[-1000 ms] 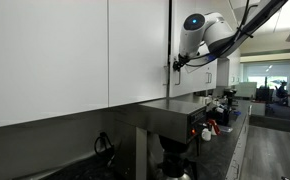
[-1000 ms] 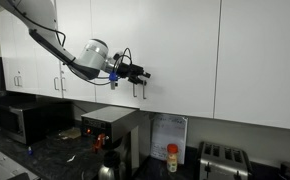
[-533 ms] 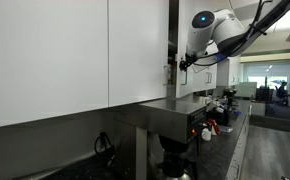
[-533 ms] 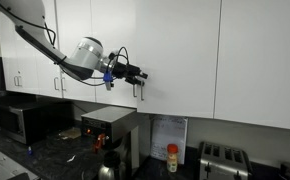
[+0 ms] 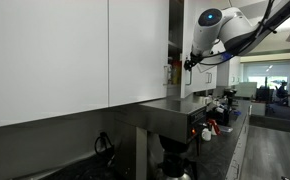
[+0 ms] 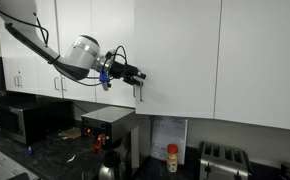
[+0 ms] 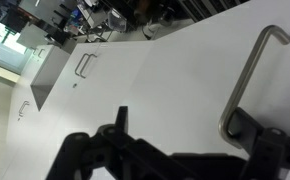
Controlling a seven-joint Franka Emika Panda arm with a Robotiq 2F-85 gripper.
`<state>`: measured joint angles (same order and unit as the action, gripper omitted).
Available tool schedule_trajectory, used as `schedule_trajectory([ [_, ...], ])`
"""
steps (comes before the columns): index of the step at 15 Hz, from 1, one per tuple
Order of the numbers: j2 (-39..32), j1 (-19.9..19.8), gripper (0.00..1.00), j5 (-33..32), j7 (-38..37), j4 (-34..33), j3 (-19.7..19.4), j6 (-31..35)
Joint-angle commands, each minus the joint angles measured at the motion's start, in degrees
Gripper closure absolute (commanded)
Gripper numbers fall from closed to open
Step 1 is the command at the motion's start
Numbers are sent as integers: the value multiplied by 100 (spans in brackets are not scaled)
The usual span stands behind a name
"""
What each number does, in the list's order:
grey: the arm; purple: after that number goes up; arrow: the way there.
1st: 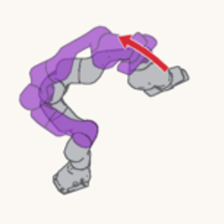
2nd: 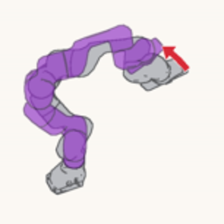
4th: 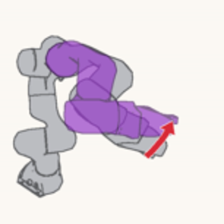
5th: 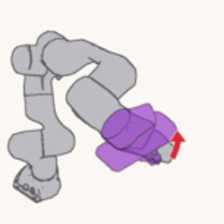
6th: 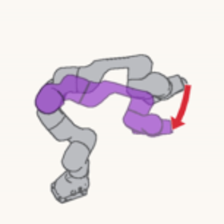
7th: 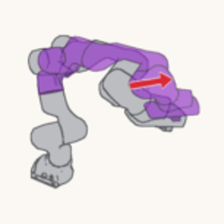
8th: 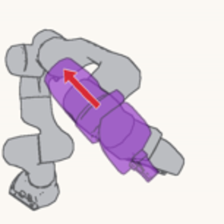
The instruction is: Open the right top cabinet door
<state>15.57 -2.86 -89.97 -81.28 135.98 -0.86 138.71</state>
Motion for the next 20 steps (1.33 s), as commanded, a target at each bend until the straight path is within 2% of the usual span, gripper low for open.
schedule_trajectory([
  [1, 371, -103, 0, 44, 68, 172, -309, -120],
  [10, 813, -220, 0, 5, 116, 551, -701, 297],
  [16, 1159, -329, 0, 104, 436, 775, -1215, 983],
  [20, 1386, -309, 0, 81, 598, 897, -1567, 1159],
])
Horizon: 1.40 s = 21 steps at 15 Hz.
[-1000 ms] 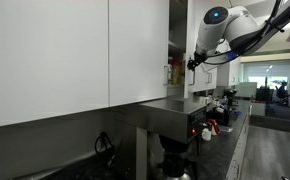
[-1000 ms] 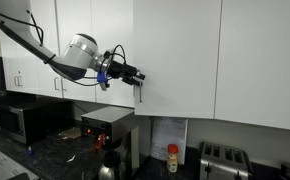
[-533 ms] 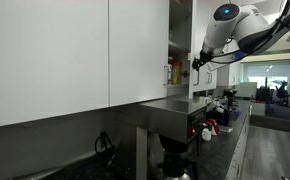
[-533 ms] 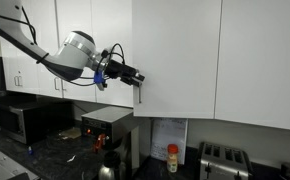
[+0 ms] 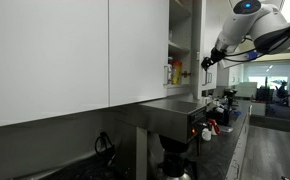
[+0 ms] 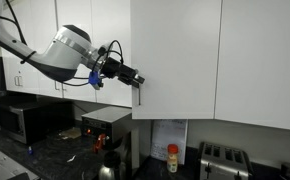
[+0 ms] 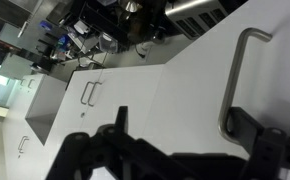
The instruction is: Open the right top cabinet door
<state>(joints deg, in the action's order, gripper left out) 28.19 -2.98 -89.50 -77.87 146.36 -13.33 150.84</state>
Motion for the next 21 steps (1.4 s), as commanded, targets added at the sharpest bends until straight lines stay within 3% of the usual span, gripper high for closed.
schedule_trajectory([
  [1, 173, -291, 0, 25, 287, -111, -381, -57],
  [13, 760, -242, 0, 51, 872, 135, -1284, -49],
  [21, 1074, -500, 0, 41, 934, 84, -1664, -433],
])
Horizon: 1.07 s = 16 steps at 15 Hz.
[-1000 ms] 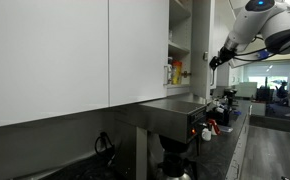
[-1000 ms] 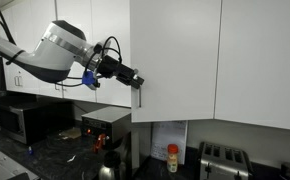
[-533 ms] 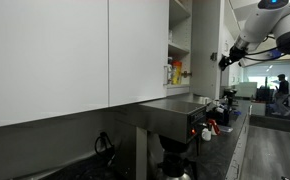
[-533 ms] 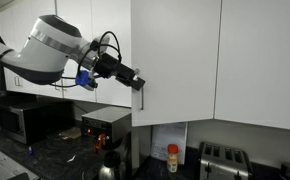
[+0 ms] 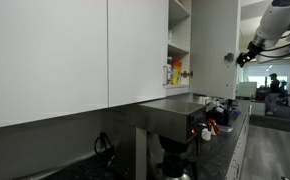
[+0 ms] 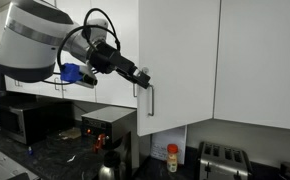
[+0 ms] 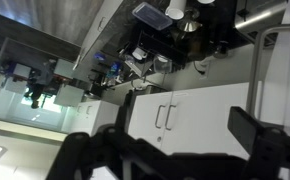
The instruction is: Open the right top cabinet door
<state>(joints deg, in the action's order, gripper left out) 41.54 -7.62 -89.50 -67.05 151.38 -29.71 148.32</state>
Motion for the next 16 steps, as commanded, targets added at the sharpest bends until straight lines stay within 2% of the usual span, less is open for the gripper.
schedule_trajectory([
  [1, -243, -51, 0, 79, -133, -461, -30, -279],
  [2, -304, -290, 0, 253, -81, -496, 154, -251],
  [4, -226, -348, 0, 533, 28, -533, 287, -487],
  [6, -162, -388, 0, 1188, 459, -548, 535, -931],
  [10, -56, -396, 0, 2591, 1535, -670, 1094, -2154],
  [12, -44, -422, 0, 3058, 1933, -787, 1364, -2742],
  [16, -31, -209, 0, 4007, 3060, -945, 1529, -3140],
])
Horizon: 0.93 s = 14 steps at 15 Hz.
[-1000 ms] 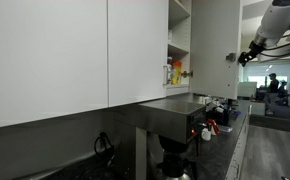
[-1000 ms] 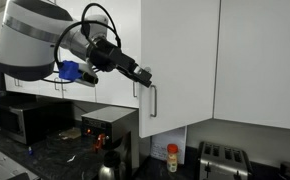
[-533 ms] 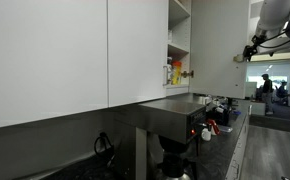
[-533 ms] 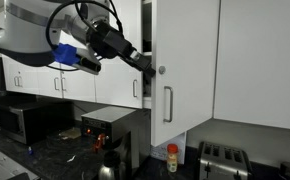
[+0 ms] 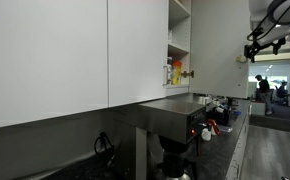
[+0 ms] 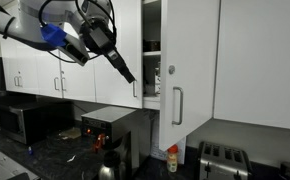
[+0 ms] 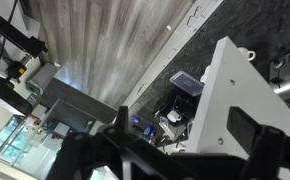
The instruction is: Open the right top cabinet door
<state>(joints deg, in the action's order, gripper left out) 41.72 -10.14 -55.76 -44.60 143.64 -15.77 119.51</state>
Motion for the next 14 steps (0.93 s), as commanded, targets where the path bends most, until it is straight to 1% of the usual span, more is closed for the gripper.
schedule_trajectory([
  [1, -34, 111, 0, 944, 1170, -191, 149, -251],
  [5, -70, 242, 0, 2160, 2405, -256, 287, -49],
  [9, -191, 431, 0, 3303, 3587, -383, 470, -109],
  [14, -484, 920, 0, 4474, 4885, -643, 499, -210],
])
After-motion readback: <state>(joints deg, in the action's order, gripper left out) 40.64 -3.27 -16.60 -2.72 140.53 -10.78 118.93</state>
